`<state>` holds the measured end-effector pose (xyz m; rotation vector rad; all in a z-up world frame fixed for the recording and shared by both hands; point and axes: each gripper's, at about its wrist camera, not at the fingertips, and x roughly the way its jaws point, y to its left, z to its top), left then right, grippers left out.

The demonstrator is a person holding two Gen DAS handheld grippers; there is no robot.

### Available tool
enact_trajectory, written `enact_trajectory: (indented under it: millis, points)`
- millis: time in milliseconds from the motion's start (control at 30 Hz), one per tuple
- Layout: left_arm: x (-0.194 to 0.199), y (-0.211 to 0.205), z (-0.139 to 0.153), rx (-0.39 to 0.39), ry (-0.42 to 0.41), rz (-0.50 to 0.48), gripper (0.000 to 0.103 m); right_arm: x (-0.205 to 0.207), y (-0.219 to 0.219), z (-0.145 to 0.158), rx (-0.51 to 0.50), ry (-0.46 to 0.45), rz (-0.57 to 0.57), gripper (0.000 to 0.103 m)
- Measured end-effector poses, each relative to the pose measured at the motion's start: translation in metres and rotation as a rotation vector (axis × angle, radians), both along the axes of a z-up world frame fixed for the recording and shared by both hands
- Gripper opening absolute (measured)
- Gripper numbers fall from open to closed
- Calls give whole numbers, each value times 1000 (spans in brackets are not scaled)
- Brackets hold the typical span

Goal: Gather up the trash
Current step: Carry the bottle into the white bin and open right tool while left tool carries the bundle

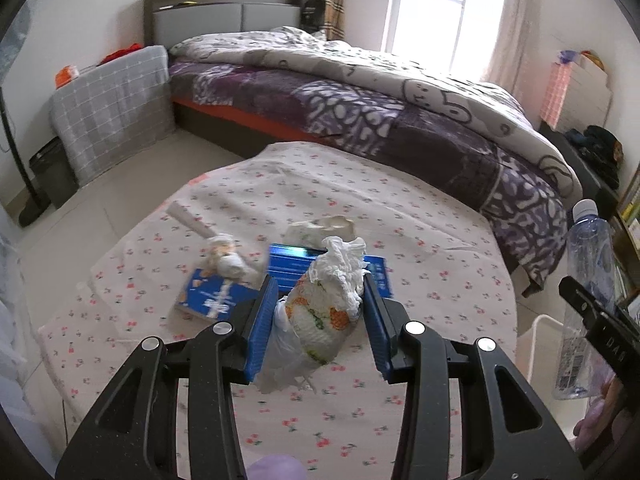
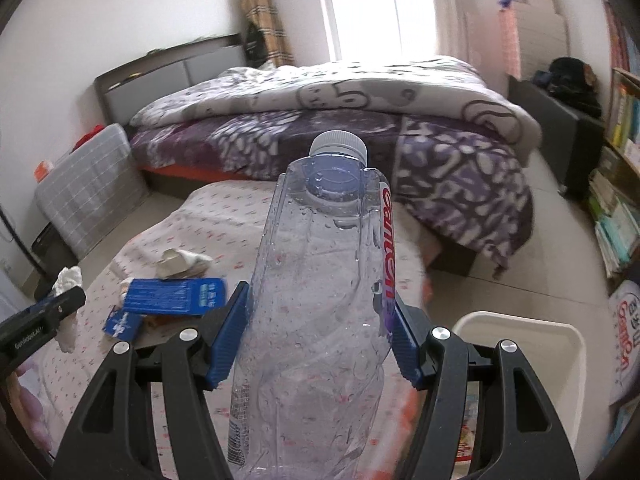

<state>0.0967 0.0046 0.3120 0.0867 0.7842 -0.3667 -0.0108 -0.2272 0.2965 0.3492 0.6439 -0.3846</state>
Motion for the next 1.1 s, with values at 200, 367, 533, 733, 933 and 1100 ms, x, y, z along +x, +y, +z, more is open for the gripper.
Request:
enact_trajectory:
  millis: [200,367,533,733,933,1100]
  points:
    - [-17,-36,-3,4,-17,-73,40,-20,-29,0,17,9,-75,63]
    - [-29,-63,-8,18,-16,-131,40,-39,-58,-4,39,29,-156,63]
    - [-42,-89,-15,39,-15,-186,40,-60,-83,-8,64,50,-228,63]
    - [-60,-116,-23,61,-15,-249,40,-85,-113,-12,81,68,-301,63]
    - [-79,-143,-31,79,-5,-311,40,-107,-134,-16,100,92,-356,64]
    - [-98,-166,-35,92,-3,-370,40,-123,-148,-21,105,130,-386,67]
